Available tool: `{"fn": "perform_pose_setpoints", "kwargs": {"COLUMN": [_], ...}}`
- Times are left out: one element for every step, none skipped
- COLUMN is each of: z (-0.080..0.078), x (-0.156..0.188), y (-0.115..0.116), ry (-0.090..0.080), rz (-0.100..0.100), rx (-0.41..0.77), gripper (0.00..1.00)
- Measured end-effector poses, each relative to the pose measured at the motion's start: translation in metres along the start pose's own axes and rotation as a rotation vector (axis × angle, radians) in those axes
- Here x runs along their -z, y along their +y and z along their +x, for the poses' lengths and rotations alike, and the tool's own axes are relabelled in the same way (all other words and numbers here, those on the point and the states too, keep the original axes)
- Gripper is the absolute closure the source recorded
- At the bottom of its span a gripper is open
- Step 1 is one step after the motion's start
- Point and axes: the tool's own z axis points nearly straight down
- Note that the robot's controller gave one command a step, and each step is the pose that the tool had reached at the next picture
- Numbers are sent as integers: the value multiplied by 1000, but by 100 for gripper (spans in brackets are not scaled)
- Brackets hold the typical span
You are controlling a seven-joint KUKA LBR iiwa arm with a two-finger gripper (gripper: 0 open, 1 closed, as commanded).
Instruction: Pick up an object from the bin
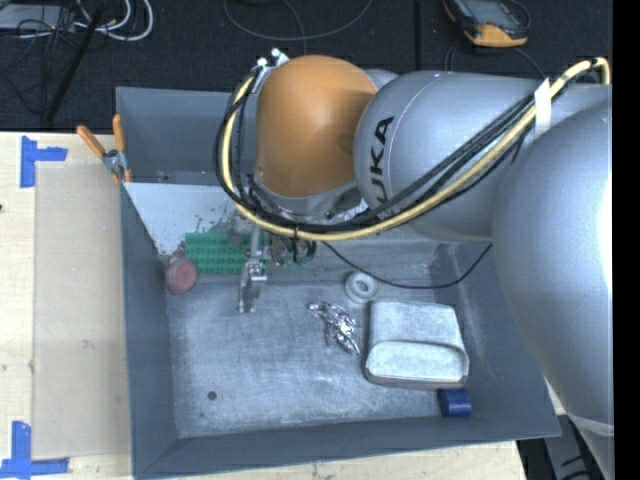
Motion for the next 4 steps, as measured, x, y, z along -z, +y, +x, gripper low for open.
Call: {"fn": "perform_pose_setpoints", "kwargs": {"z": [-4, 3, 14, 13], "x": [-121, -122, -122, -120], "y": [-66, -131, -179, -178], "ry": [8, -8, -10, -13], "rz": [3, -3, -2, -2], "rx": [-38, 61, 133, 131], "gripper": [0, 0, 0, 100]}}
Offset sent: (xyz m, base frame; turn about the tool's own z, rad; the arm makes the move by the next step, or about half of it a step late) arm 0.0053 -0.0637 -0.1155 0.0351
